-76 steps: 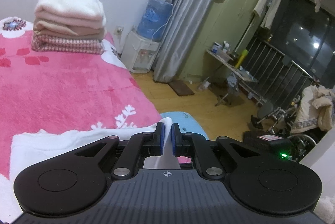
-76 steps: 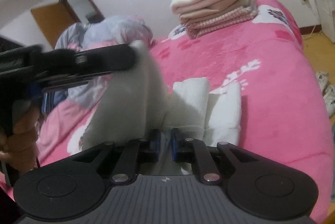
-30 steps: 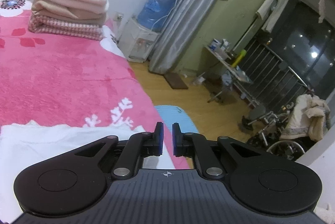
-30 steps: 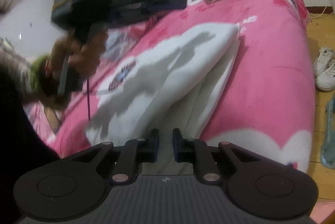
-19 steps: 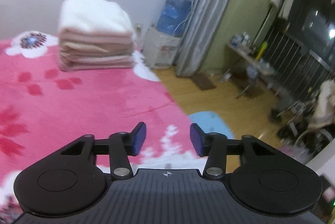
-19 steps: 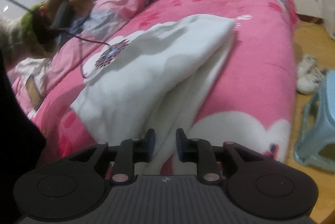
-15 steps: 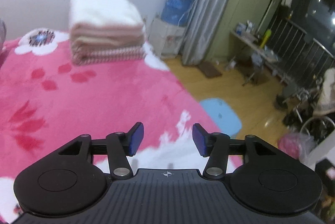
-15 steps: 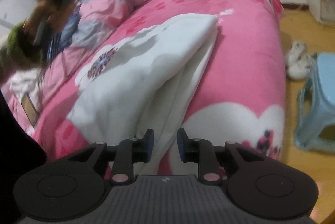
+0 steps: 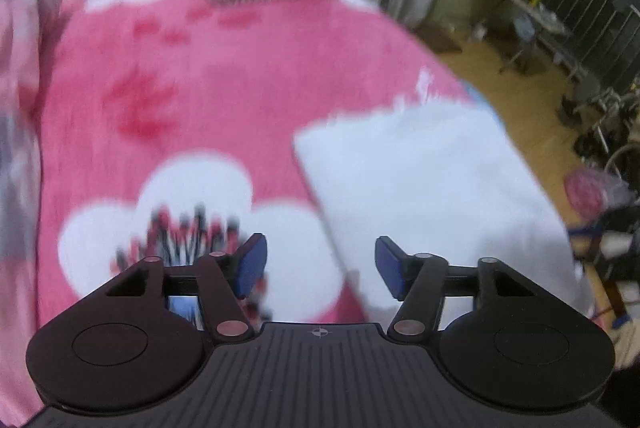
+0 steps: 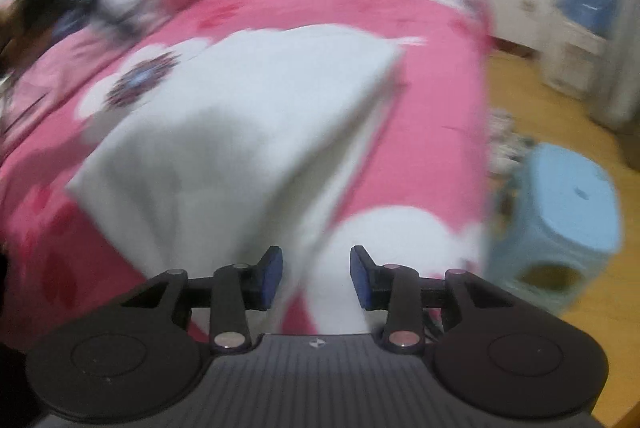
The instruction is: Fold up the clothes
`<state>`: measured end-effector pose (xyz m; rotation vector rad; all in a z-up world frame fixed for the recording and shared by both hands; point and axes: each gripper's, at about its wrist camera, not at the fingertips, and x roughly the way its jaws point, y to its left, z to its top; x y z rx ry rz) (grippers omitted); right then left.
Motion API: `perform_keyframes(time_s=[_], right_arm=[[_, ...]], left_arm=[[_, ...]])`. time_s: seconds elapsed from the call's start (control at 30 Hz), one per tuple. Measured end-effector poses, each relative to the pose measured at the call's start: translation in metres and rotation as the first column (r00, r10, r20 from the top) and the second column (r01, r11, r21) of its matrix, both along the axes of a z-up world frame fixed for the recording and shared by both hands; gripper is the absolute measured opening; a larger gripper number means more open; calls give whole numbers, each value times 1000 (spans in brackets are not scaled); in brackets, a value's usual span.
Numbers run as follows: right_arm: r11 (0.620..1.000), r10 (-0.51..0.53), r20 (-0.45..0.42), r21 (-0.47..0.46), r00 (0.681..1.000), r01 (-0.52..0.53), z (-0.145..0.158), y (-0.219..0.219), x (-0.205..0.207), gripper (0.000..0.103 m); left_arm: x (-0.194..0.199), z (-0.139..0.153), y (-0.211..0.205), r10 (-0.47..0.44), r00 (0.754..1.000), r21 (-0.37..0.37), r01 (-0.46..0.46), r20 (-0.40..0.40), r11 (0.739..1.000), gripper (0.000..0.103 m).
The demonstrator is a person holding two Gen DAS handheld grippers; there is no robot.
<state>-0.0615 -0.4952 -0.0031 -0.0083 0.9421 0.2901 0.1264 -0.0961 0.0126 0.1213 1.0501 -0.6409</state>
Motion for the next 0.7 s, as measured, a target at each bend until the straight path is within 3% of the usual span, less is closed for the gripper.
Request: perform_keyframes(time_s=[0.1, 0.23, 0.3, 0.43, 0.6, 0.7], right_arm=[[971, -186, -15, 151, 983, 186, 15, -23, -9, 39], [899, -244, -56, 361, 968, 248, 14, -25, -5, 38], [890, -239, -85, 379, 967, 253, 4, -16, 5, 38], [877, -228, -145, 399, 963, 267, -17, -5, 19, 7], [864, -262, -99, 420, 960, 279, -10, -8, 14, 4], [868, -267, -109, 405, 957, 288, -22, -11, 17, 4]], left_arm=[[-17, -24, 7, 23, 997, -31, -25, -74, 999, 60], [-41, -48, 19, 94, 986, -126, -111, -135, 986, 59], [-50, -56, 22, 134, 979, -162, -159, -157, 974, 55], [-64, -69, 27, 193, 963, -217, -232, -187, 948, 49], [-66, -67, 26, 182, 970, -219, -215, -161, 952, 47], [-67, -69, 25, 179, 972, -221, -210, -152, 952, 48]])
